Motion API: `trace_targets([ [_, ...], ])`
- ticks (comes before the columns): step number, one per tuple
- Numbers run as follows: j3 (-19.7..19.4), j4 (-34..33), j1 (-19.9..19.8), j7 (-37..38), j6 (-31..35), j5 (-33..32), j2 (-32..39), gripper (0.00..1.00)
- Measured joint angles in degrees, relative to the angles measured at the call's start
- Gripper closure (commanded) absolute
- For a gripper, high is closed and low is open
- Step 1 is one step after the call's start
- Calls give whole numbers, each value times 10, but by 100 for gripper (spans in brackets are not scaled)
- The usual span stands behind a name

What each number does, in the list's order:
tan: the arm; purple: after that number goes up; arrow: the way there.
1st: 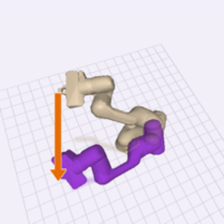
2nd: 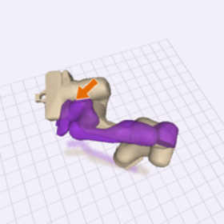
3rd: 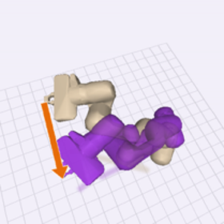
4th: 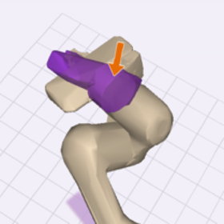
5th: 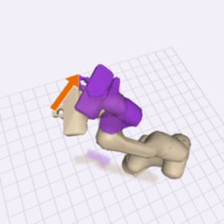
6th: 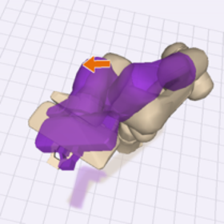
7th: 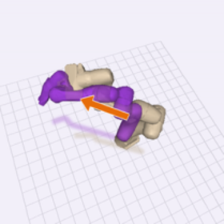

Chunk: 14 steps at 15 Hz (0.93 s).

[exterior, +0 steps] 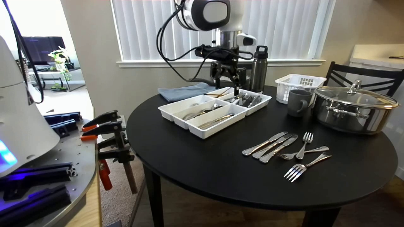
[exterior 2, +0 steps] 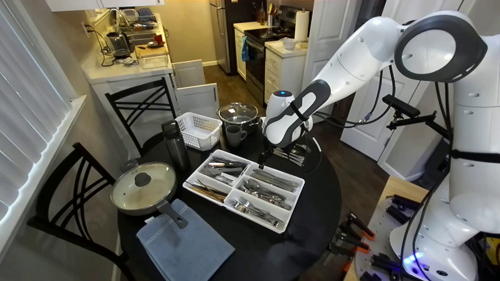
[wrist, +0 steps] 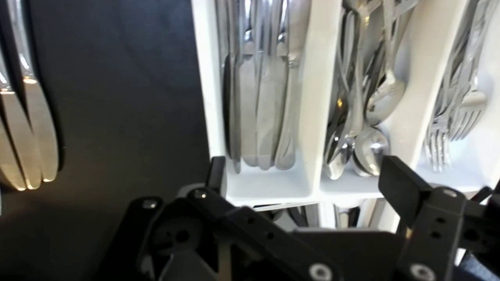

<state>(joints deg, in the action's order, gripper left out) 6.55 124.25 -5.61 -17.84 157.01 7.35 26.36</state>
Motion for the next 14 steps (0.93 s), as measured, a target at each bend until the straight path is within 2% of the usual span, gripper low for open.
trace_targets([
  [6, -16, -29, -60, -27, 53, -6, 58, 0],
  [14, 15, -43, -165, -69, 90, -10, 133, 0],
])
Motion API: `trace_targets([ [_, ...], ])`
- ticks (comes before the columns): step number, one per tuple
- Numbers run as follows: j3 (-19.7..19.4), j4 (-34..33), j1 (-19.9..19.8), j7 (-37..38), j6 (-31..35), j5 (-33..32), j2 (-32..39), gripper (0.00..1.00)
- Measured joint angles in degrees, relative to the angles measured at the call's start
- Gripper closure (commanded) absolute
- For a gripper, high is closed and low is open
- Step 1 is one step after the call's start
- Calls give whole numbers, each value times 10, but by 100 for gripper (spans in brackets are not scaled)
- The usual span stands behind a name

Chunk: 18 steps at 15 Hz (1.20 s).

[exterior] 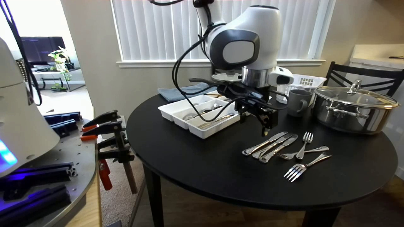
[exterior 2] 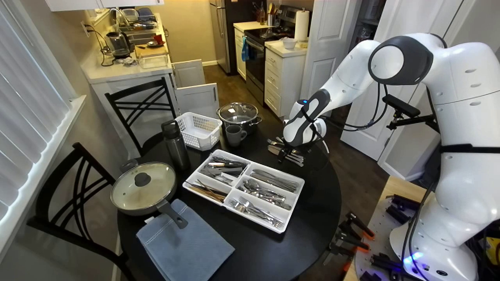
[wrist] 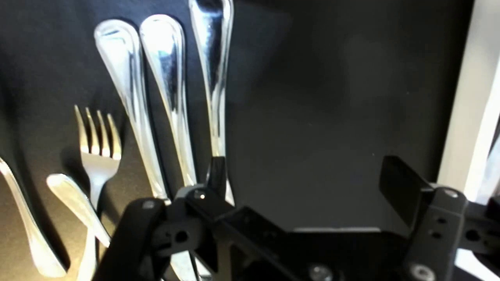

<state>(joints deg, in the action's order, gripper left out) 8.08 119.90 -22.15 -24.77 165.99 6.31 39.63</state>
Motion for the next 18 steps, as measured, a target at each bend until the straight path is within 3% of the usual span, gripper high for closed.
trace_targets([
  [6, 13, -8, -31, -21, 2, -24, 31, 0],
  [12, 20, -20, -34, -24, 3, -35, 49, 0],
  [14, 20, -22, -35, -24, 3, -35, 50, 9],
  [15, 19, -22, -36, -24, 3, -35, 50, 32],
  [18, 16, -26, -38, -24, 3, -35, 51, 41],
])
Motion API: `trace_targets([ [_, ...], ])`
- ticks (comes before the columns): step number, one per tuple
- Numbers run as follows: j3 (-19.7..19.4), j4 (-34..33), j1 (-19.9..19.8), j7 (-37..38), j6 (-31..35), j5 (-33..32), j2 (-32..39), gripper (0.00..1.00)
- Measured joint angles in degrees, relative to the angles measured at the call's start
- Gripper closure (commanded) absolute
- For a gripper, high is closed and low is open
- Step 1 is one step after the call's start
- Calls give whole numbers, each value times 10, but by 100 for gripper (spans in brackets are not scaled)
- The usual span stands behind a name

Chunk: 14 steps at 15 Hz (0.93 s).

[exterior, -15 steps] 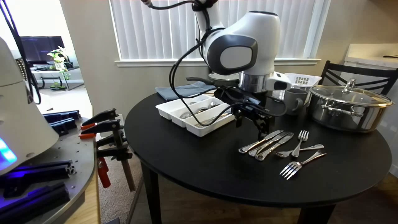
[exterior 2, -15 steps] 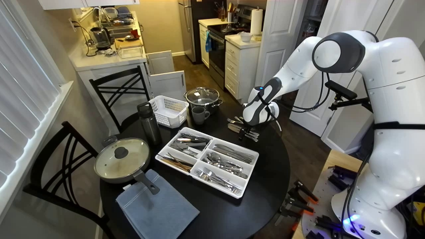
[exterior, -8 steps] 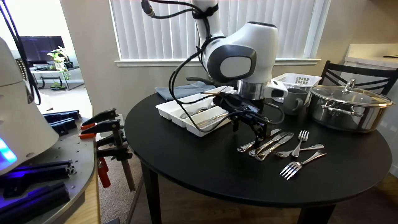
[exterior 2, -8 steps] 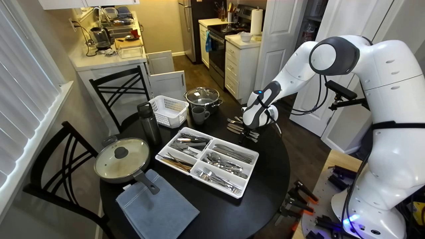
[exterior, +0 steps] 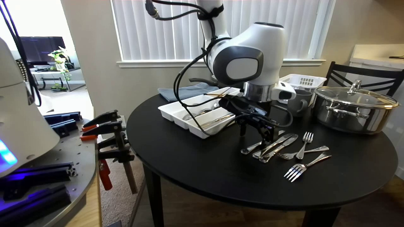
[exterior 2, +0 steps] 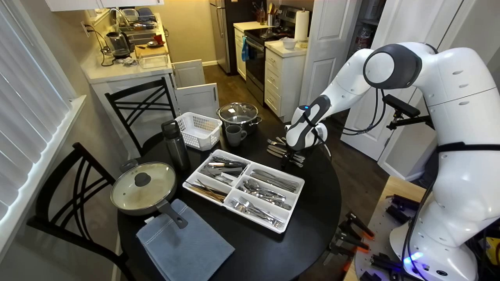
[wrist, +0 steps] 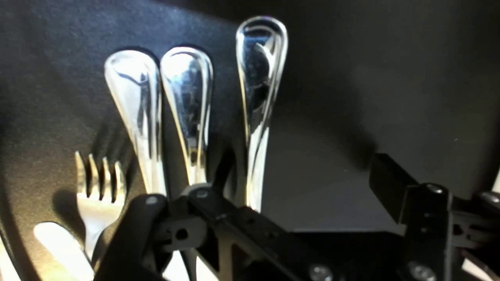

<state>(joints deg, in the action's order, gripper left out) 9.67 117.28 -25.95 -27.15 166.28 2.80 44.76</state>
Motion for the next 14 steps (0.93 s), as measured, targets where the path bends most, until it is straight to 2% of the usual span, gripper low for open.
trace_targets([
  [9, -4, -16, -3, 0, 0, 0, 0, 99],
  [14, -2, -18, 0, 0, 0, -2, -1, 97],
])
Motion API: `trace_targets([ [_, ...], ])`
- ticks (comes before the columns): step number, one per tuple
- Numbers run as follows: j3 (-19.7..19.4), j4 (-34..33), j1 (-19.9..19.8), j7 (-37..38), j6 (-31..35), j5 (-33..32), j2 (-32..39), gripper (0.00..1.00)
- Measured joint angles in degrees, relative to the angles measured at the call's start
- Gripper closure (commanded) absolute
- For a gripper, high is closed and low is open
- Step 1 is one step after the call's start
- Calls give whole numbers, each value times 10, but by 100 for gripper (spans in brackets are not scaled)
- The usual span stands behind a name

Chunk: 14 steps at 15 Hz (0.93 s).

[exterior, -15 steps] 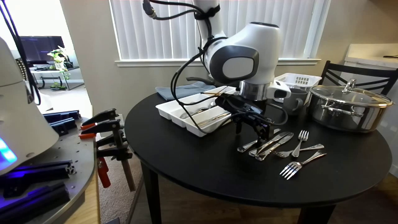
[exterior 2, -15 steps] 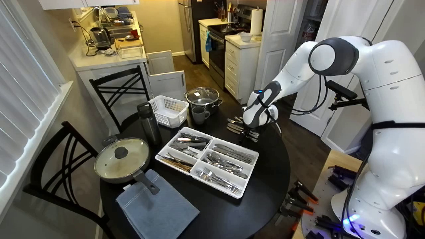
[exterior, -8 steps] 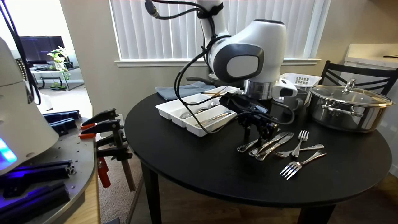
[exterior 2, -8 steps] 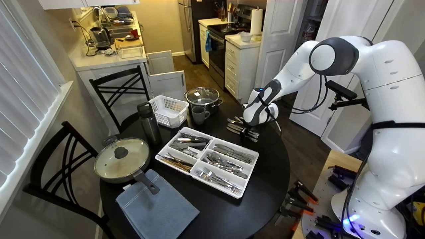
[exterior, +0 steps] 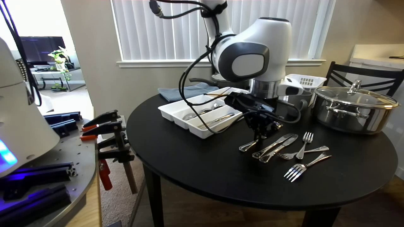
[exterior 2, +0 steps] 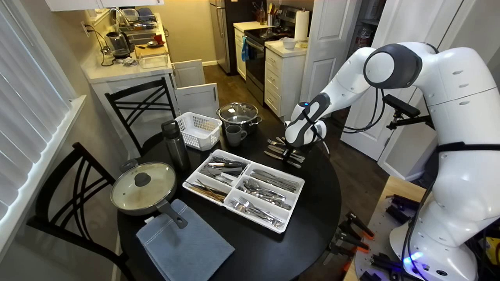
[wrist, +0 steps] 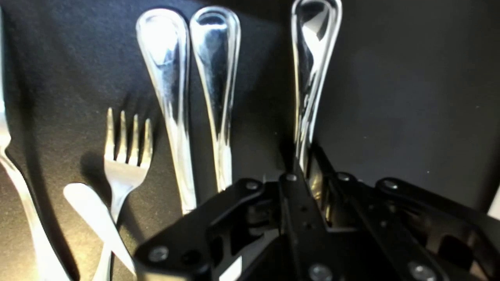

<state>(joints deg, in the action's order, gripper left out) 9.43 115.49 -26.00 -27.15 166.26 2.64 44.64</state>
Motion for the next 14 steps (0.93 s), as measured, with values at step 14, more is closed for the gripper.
trace_targets([
  [14, 76, -1, 3, 3, -15, 6, -90, 97],
])
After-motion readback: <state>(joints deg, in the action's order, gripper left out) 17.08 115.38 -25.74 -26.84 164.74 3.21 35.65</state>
